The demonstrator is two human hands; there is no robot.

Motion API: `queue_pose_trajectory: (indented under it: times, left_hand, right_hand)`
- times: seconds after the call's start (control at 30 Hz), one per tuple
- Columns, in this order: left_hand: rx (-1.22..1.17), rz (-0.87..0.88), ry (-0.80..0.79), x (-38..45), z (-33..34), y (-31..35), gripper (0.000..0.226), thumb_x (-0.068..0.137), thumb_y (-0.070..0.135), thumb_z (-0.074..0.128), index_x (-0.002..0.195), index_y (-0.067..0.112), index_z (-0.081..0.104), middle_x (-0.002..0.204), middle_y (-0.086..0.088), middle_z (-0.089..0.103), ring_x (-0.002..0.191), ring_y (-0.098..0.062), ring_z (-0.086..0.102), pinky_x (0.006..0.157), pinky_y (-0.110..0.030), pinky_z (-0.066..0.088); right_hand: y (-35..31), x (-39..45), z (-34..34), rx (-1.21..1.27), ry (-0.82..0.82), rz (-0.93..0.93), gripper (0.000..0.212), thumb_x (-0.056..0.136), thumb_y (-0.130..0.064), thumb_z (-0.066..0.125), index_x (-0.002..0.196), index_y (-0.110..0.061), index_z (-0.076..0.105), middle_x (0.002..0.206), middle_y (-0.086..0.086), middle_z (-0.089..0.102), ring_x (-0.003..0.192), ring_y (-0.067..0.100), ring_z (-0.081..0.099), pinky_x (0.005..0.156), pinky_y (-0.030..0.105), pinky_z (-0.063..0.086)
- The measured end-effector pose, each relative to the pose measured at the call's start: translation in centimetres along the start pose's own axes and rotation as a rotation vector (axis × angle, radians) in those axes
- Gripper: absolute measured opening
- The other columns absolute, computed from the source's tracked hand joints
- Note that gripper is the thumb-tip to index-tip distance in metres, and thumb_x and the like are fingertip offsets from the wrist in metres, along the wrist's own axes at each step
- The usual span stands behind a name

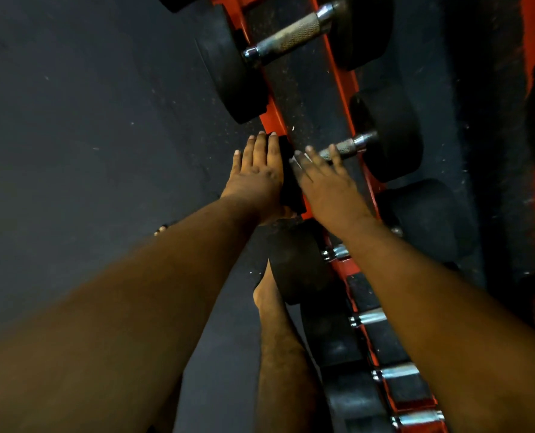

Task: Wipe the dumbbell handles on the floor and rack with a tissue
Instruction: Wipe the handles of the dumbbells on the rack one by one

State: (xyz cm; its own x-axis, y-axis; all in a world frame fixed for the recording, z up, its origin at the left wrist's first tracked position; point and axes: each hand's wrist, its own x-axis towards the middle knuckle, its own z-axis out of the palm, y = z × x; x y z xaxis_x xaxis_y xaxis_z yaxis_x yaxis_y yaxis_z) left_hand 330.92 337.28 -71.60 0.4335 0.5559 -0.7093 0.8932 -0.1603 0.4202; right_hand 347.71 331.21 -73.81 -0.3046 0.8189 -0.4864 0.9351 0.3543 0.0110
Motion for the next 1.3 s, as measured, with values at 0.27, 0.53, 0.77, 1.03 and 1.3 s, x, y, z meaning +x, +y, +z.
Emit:
queue_pose_trajectory:
  times: [0.27, 0.53, 0.77, 1.03, 1.3]
  left_hand:
    - [-0.012, 0.001, 0.036, -1.5, 0.1, -0.6, 0.135, 0.074, 0.051, 0.082, 0.159, 0.012, -0.016, 0.169, -0.008, -0.015, 0.155, -0.026, -0.016, 0.124, -0.057, -0.003]
    - [0.111, 0.158, 0.061, -10.5, 7.2, 1.2, 0.114, 0.089, 0.053, 0.064, 0.159, 0.011, -0.015, 0.166, -0.01, -0.025, 0.153, -0.025, -0.024, 0.125, -0.048, -0.006]
    - [-0.059, 0.014, -0.105, -11.3, 15.3, 5.5, 0.135, 0.077, 0.065, 0.073, 0.156, 0.007, -0.021, 0.165, -0.015, -0.025, 0.152, -0.029, -0.024, 0.125, -0.046, -0.008]
    - [-0.082, -0.079, 0.017, -8.8, 17.1, 6.7, 0.15, 0.064, 0.064, 0.085, 0.156, 0.002, -0.016, 0.167, -0.02, -0.012, 0.153, -0.036, -0.017, 0.125, -0.051, -0.006]
    - [-0.098, -0.057, -0.04, -8.5, 16.5, 6.1, 0.148, 0.066, 0.054, 0.087, 0.156, 0.006, -0.019, 0.166, -0.019, -0.015, 0.153, -0.035, -0.018, 0.124, -0.051, -0.008]
  right_hand:
    - [1.9, -2.8, 0.0, 0.28, 0.251, 0.222, 0.046, 0.088, 0.006, 0.055, 0.132, -0.005, 0.062, 0.136, 0.017, 0.062, 0.131, 0.034, 0.055, 0.113, 0.055, 0.036]
    - [-2.6, -12.9, 4.2, 0.457, 0.161, 0.23, 0.051, 0.078, 0.012, 0.067, 0.125, -0.006, 0.068, 0.131, 0.015, 0.066, 0.127, 0.034, 0.059, 0.11, 0.053, 0.041]
    - [-2.7, -16.2, 8.5, 0.106, -0.086, 0.072, 0.058, 0.091, -0.017, 0.058, 0.147, -0.011, 0.047, 0.153, 0.007, 0.047, 0.145, 0.026, 0.039, 0.118, 0.06, 0.021]
    - [-0.9, -16.5, 9.2, 0.042, 0.025, 0.083, 0.05, 0.102, -0.025, 0.049, 0.149, -0.009, 0.043, 0.153, 0.012, 0.045, 0.149, 0.028, 0.031, 0.119, 0.064, 0.009]
    - [0.9, -18.0, 9.5, 0.044, 0.065, 0.297, 0.059, 0.104, -0.032, 0.043, 0.155, -0.006, 0.03, 0.161, 0.017, 0.029, 0.153, 0.033, 0.016, 0.124, 0.051, 0.009]
